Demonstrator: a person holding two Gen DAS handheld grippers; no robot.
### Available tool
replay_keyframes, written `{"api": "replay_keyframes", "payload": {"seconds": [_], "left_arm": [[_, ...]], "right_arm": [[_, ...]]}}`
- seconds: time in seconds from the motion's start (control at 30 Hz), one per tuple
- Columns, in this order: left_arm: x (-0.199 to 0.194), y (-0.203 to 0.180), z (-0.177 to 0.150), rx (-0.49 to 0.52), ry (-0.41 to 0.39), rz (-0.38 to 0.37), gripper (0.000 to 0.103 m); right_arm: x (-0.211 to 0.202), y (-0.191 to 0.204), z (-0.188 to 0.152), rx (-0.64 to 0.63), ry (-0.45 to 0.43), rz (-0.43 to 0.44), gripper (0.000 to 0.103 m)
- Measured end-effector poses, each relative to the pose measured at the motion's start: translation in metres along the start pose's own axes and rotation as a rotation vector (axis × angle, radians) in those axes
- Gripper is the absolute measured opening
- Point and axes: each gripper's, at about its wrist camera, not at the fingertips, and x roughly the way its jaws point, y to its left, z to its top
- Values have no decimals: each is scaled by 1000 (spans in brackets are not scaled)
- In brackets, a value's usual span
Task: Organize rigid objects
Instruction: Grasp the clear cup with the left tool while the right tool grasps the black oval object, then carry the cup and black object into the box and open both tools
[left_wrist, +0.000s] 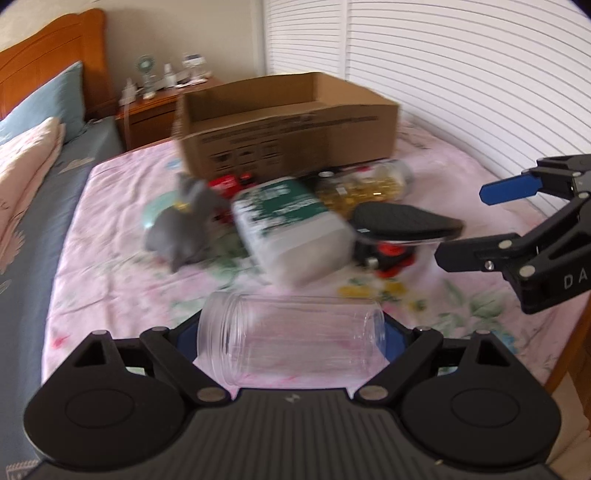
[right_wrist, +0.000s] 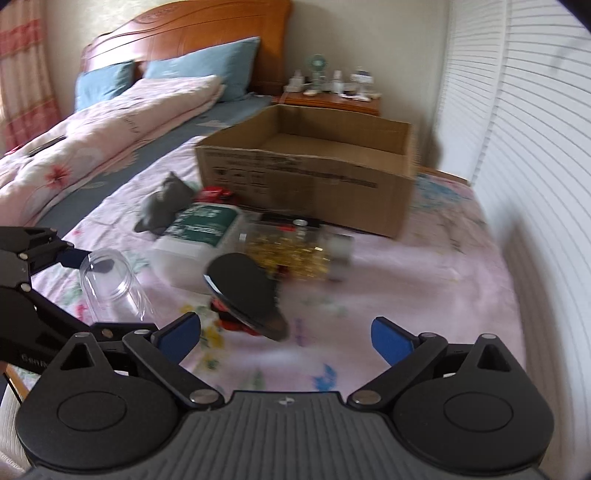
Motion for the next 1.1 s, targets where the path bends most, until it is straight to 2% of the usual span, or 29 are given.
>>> {"api": "replay_keyframes", "payload": {"seconds": [0.17, 0.3, 0.57, 0.63, 1.1], "left_arm": [[-2, 15, -4, -30, 1, 34, 90], [-1, 19, -4, -44, 0, 40, 90], [-2, 19, -4, -48, 1, 41, 90], [-2, 19, -4, -48, 1, 41, 90], [-3, 14, -1, -36, -1, 48, 90]], "right_arm": [[18, 12, 8, -48, 20, 34, 86], [27, 18, 13, -67, 24, 36, 82], [33, 26, 15, -117, 13, 15, 57], [31, 26, 13, -123, 6, 8, 54], [15, 11, -1, -83, 10, -13, 53]]}}
